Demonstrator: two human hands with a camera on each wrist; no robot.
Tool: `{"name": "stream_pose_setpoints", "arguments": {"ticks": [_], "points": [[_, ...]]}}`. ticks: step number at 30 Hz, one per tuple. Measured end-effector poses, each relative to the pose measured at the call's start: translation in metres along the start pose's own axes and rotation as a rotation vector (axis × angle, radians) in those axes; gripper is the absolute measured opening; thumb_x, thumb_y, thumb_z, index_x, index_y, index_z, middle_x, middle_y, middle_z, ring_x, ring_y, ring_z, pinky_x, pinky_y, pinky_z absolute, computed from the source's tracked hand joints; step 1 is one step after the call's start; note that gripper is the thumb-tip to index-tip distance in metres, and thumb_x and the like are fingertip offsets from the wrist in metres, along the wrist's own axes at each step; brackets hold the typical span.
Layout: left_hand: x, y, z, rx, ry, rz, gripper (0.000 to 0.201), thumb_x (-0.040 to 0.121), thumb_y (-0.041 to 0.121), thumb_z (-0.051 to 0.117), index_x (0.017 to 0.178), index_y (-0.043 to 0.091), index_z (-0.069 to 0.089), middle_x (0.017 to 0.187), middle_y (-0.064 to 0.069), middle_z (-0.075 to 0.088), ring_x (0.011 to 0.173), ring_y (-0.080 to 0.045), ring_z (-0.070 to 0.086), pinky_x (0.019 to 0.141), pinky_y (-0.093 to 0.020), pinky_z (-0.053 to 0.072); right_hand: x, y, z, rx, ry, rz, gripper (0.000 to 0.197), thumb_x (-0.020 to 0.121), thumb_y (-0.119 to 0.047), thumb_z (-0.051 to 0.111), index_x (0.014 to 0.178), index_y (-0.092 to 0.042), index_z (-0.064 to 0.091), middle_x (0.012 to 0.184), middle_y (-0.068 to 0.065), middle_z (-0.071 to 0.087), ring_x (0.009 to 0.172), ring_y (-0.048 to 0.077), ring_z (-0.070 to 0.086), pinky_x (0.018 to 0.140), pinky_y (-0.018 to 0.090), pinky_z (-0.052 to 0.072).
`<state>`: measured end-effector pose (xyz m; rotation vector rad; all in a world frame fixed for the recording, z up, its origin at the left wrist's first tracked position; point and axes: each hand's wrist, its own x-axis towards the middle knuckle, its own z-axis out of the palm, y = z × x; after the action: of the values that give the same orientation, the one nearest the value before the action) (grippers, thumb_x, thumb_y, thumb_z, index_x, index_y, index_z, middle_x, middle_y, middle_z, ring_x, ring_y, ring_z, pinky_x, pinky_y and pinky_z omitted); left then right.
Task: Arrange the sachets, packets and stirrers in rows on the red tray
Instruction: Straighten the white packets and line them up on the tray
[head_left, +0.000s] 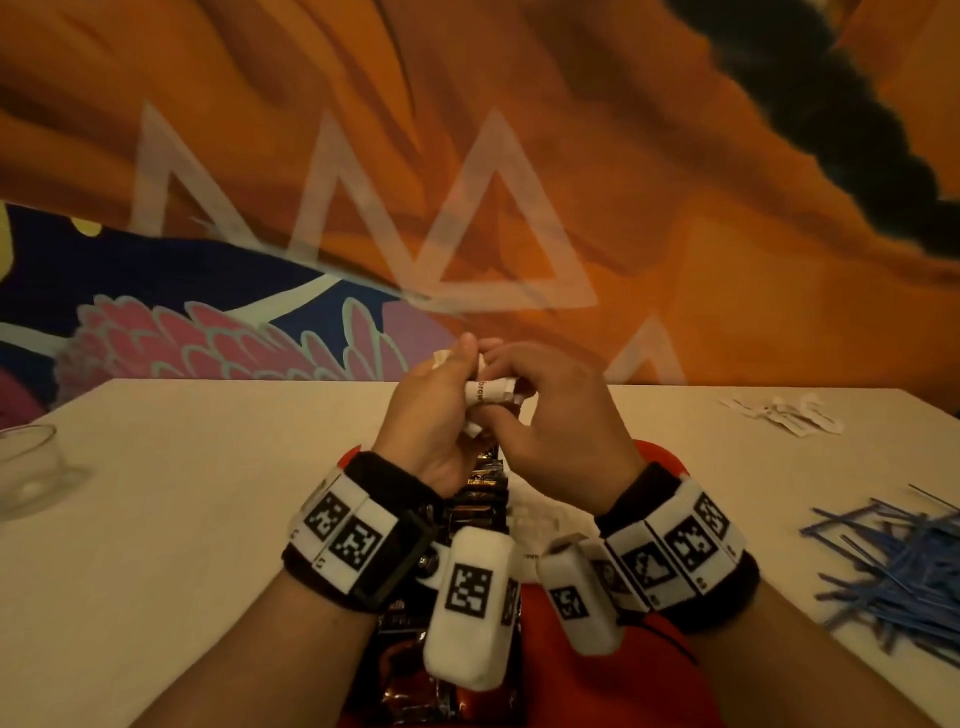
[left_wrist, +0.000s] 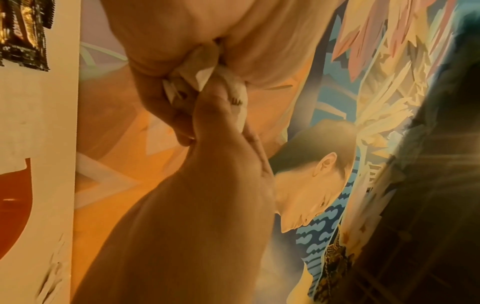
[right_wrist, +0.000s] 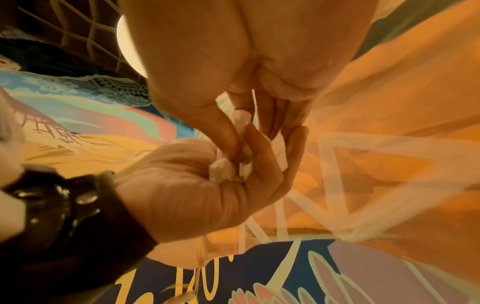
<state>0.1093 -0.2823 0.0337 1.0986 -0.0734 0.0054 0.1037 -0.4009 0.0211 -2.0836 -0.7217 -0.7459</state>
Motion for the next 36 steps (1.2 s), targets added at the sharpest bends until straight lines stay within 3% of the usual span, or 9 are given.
{"name": "stream_pose_setpoints", "arguments": {"ticks": [6, 10, 13, 16, 20, 24, 29, 33, 36], "points": [[0.005, 0.001, -0.008, -0.025, 0.056, -0.061, 0.022, 0.106, 0.021, 0.043, 0.104, 0.014, 0.064, 0.092, -0.009, 0.065, 0.064, -0.016, 0.057, 0.049, -0.024, 0.046, 0.003, 0.001, -0.010, 0.192, 0.073, 0.104, 0.022, 0.081, -0.003, 0.072, 0.083, -0.024, 0.066, 0.082, -0.007, 0.069, 0.078, 0.010, 0.066, 0.072, 0.030, 0.055], [0.004, 0.005, -0.011, -0.022, 0.018, -0.023, 0.022, 0.104, 0.017, 0.046, 0.106, 0.014, 0.068, 0.098, -0.013, 0.059, 0.058, -0.013, 0.052, 0.043, -0.021, 0.041, 0.006, 0.000, -0.024, 0.403, 0.052, 0.248, 0.020, 0.079, -0.002, 0.076, 0.095, -0.015, 0.073, 0.089, 0.002, 0.074, 0.083, 0.018, 0.069, 0.075, 0.034, 0.056], [0.001, 0.010, -0.014, 0.189, -0.103, 0.044, 0.039, 0.096, 0.045, 0.055, 0.098, 0.008, 0.065, 0.083, -0.013, 0.061, 0.057, -0.015, 0.053, 0.046, -0.023, 0.040, 0.007, 0.003, -0.031, 0.375, -0.014, 0.289, 0.019, 0.079, -0.004, 0.076, 0.094, -0.016, 0.075, 0.088, 0.000, 0.075, 0.078, 0.013, 0.069, 0.072, 0.032, 0.057], [-0.001, 0.017, -0.020, 0.472, -0.211, 0.146, 0.066, 0.066, 0.067, 0.058, 0.093, 0.007, 0.067, 0.078, -0.011, 0.064, 0.063, -0.018, 0.056, 0.052, -0.025, 0.043, 0.008, 0.009, -0.036, 0.342, -0.107, 0.299, 0.015, 0.079, 0.002, 0.073, 0.085, -0.012, 0.072, 0.083, 0.005, 0.073, 0.067, 0.009, 0.064, 0.061, 0.023, 0.050], [0.004, 0.018, -0.028, 0.482, -0.168, 0.243, 0.027, 0.072, 0.036, 0.075, 0.082, 0.011, 0.072, 0.077, -0.014, 0.066, 0.068, -0.029, 0.055, 0.052, -0.031, 0.043, 0.007, 0.012, -0.038, 0.455, -0.106, 0.343, 0.020, 0.078, 0.003, 0.076, 0.091, -0.010, 0.068, 0.083, 0.007, 0.070, 0.062, 0.006, 0.062, 0.057, 0.019, 0.049], [0.010, 0.012, -0.027, 0.343, -0.045, 0.319, 0.025, 0.072, 0.031, 0.075, 0.085, 0.011, 0.070, 0.068, -0.005, 0.066, 0.056, -0.019, 0.055, 0.045, -0.024, 0.043, 0.008, 0.013, -0.038, 0.630, 0.138, 0.403, 0.004, 0.088, -0.009, 0.068, 0.084, -0.008, 0.068, 0.067, 0.001, 0.066, 0.054, 0.008, 0.054, 0.052, 0.021, 0.044], [0.007, 0.006, -0.019, 0.304, -0.006, 0.408, 0.025, 0.071, 0.033, 0.073, 0.083, 0.012, 0.069, 0.068, -0.007, 0.063, 0.056, -0.019, 0.055, 0.044, -0.024, 0.044, 0.006, 0.015, -0.031, 0.705, 0.037, 0.456, 0.033, 0.070, -0.034, 0.076, 0.094, -0.013, 0.067, 0.091, 0.002, 0.070, 0.084, 0.016, 0.065, 0.067, 0.031, 0.053], [0.008, 0.005, -0.021, 0.338, -0.028, 0.413, 0.024, 0.075, 0.034, 0.070, 0.084, 0.012, 0.067, 0.068, -0.006, 0.063, 0.056, -0.019, 0.054, 0.044, -0.024, 0.044, 0.007, 0.018, -0.028, 0.671, 0.104, 0.455, 0.014, 0.081, -0.016, 0.076, 0.092, -0.012, 0.068, 0.088, 0.003, 0.073, 0.081, 0.017, 0.067, 0.066, 0.030, 0.053], [0.008, 0.007, -0.023, 0.379, -0.063, 0.405, 0.020, 0.077, 0.032, 0.069, 0.084, 0.013, 0.066, 0.066, -0.003, 0.063, 0.056, -0.020, 0.054, 0.045, -0.025, 0.045, 0.008, 0.023, -0.029, 0.766, 0.055, 0.520, 0.050, 0.065, -0.033, 0.079, 0.110, -0.017, 0.063, 0.109, 0.004, 0.070, 0.098, 0.020, 0.068, 0.074, 0.035, 0.056]]}}
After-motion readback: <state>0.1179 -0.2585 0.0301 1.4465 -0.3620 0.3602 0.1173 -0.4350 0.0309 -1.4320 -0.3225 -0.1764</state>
